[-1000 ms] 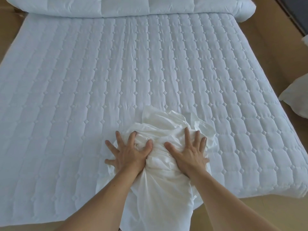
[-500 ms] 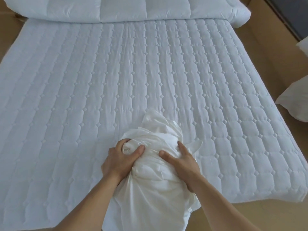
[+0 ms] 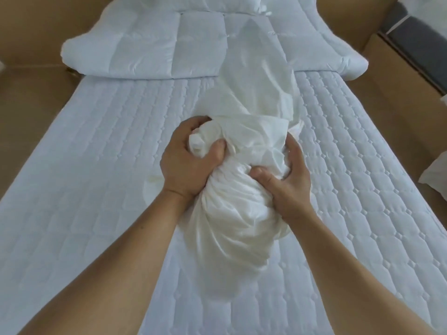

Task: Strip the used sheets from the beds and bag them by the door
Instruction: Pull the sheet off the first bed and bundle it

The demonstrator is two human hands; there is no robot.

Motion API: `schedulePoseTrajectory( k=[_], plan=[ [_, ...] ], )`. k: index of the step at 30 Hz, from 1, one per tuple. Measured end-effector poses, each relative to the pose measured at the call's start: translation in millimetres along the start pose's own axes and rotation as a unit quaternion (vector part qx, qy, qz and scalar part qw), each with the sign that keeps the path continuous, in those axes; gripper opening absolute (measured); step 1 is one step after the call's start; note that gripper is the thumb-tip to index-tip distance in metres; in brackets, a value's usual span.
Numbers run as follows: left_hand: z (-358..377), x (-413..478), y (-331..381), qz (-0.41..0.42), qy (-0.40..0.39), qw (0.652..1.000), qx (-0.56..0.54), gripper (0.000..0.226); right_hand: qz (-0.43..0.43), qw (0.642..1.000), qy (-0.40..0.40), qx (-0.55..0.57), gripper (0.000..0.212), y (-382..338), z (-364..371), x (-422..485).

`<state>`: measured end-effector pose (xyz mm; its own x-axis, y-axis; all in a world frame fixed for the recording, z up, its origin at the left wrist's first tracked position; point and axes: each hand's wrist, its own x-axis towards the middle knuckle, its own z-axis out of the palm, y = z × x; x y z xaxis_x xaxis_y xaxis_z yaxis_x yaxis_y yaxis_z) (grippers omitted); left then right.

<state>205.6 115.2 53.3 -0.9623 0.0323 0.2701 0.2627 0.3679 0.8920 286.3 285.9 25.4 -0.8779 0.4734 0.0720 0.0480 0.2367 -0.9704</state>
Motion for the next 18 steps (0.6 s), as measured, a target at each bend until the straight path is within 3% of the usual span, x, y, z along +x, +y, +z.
schedulePoseTrajectory(
  k=[3,6,10,12,14,16,18],
  plan=[
    [0,-47,-58,-0.122,-0.024,0.991,0.057,0.041,0.064,0.992,-0.075,-0.081,0.094,37,15,-25],
    [-6,-126,-120,-0.269,-0.077,0.952,0.123,0.05,0.148,0.951,-0.175,-0.209,0.108,94,29,-78],
    [0,-135,-140,-0.258,-0.094,0.95,0.15,0.027,0.171,0.942,-0.161,-0.241,0.104,118,32,-89],
    [3,-117,-137,-0.254,-0.113,0.945,0.171,0.038,0.178,0.924,-0.169,-0.294,0.099,109,34,-73],
    [4,-108,-139,-0.258,-0.13,0.938,0.192,0.046,0.128,0.886,-0.161,-0.415,0.095,100,37,-61],
    [4,-110,-143,-0.261,-0.141,0.932,0.209,0.043,0.004,0.852,-0.134,-0.506,0.084,93,41,-60],
    [4,-114,-146,-0.261,-0.146,0.929,0.22,0.038,-0.165,0.865,-0.113,-0.46,0.066,90,46,-63]
  ],
)
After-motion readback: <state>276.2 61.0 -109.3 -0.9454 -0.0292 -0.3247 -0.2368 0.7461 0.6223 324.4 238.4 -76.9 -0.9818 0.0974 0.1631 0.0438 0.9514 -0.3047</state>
